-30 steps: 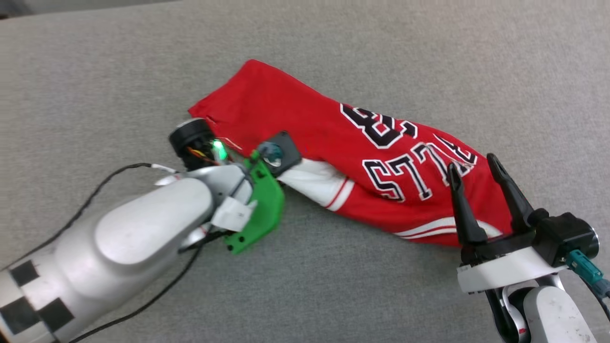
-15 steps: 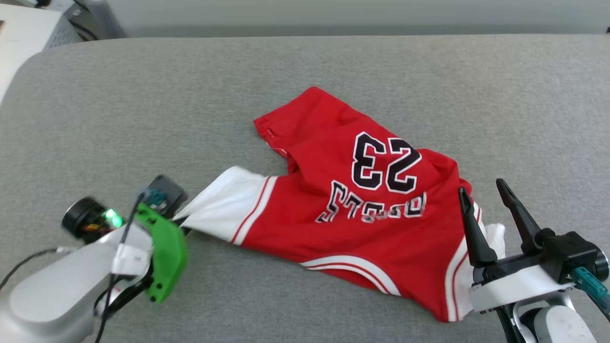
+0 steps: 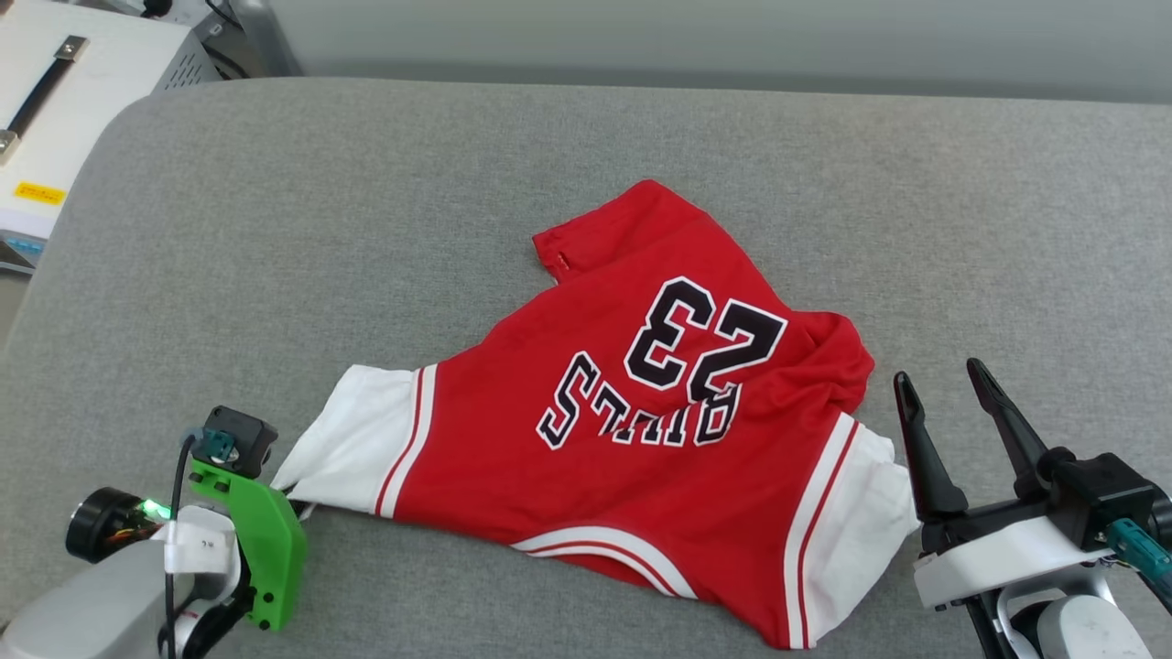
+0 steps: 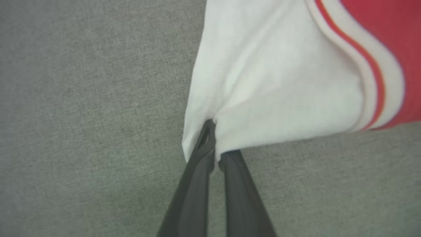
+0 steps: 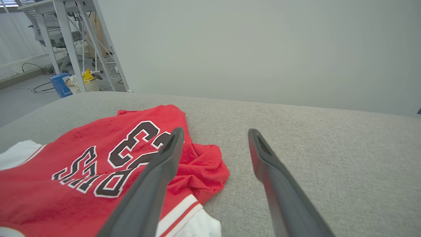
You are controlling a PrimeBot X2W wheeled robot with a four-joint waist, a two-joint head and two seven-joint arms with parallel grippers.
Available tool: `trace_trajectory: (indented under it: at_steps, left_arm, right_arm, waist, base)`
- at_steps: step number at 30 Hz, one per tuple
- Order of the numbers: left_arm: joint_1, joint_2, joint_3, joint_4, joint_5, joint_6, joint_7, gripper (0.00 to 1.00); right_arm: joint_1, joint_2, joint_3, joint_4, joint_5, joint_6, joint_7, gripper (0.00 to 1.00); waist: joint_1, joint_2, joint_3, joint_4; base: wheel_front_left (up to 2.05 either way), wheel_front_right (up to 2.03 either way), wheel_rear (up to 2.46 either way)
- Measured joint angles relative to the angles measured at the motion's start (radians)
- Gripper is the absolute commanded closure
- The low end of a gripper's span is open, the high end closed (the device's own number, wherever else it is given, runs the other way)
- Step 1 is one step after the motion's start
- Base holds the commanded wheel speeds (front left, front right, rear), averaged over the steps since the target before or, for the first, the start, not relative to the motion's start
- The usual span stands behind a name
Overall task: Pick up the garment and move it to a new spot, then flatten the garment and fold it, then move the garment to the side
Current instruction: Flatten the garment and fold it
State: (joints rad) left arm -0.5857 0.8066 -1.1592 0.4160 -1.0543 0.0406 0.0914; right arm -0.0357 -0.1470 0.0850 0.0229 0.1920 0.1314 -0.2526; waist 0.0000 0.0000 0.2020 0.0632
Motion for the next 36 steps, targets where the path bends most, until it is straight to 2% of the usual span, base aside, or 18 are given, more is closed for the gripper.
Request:
trace_trajectory:
  at_steps: [5, 12, 16, 20, 24, 27, 32, 36]
  left_arm:
    - [0.034, -0.026, 0.032, -0.009, 0.001, 0.041, -0.128, 0.0]
    - [0.125, -0.013, 0.08, -0.133, 0.007, 0.166, -0.284, 0.0]
    - [0.182, 0.001, 0.132, -0.242, 0.021, 0.259, -0.334, 0.0]
    - [0.239, -0.003, 0.238, -0.341, 0.081, 0.345, -0.346, 0.0]
    - [0.302, -0.053, 0.369, -0.422, 0.228, 0.401, -0.347, 0.0]
    - [0.349, -0.113, 0.453, -0.452, 0.328, 0.413, -0.347, 0.0]
    - [0.398, -0.225, 0.585, -0.471, 0.472, 0.412, -0.347, 0.0]
    - [0.428, -0.324, 0.681, -0.475, 0.56, 0.392, -0.347, 0.0]
  right_arm:
    - [0.016, -0.008, -0.028, -0.003, 0.0, 0.0, 0.0, 0.0]
    - [0.014, -0.058, -0.074, -0.05, -0.004, 0.0, 0.0, 0.0]
    - [-0.005, -0.126, -0.084, -0.081, -0.011, 0.0, 0.0, 0.0]
    - [-0.069, -0.222, -0.044, -0.086, -0.009, 0.0, 0.02, 0.0]
    - [-0.159, -0.333, 0.074, -0.086, 0.058, 0.0, 0.174, 0.0]
    - [-0.236, -0.422, 0.184, -0.09, 0.149, 0.0, 0.314, 0.0]
    - [-0.372, -0.551, 0.353, -0.077, 0.287, 0.0, 0.531, 0.0]
    - [-0.457, -0.609, 0.456, -0.041, 0.387, 0.0, 0.69, 0.0]
  waist:
    - [0.0, 0.0, -0.035, 0.009]
    - [0.0, 0.0, -0.097, 0.03]
    - [0.0, 0.0, -0.124, 0.051]
    - [0.0, 0.0, -0.139, 0.072]
    - [0.0, 0.0, -0.137, 0.086]
    - [0.0, 0.0, -0.123, 0.091]
    - [0.0, 0.0001, -0.087, 0.103]
    - [0.0, 0.0001, -0.053, 0.116]
  base:
    - [0.0, 0.0, 0.0]
    - [0.0, 0.0, 0.0]
    - [0.0, 0.0, 0.0]
    - [0.0, 0.0, 0.0]
    - [0.0, 0.0, 0.0]
    - [0.0, 0.0, 0.0]
    - [0.0, 0.0, 0.0]
    - [0.0, 0.0, 0.0]
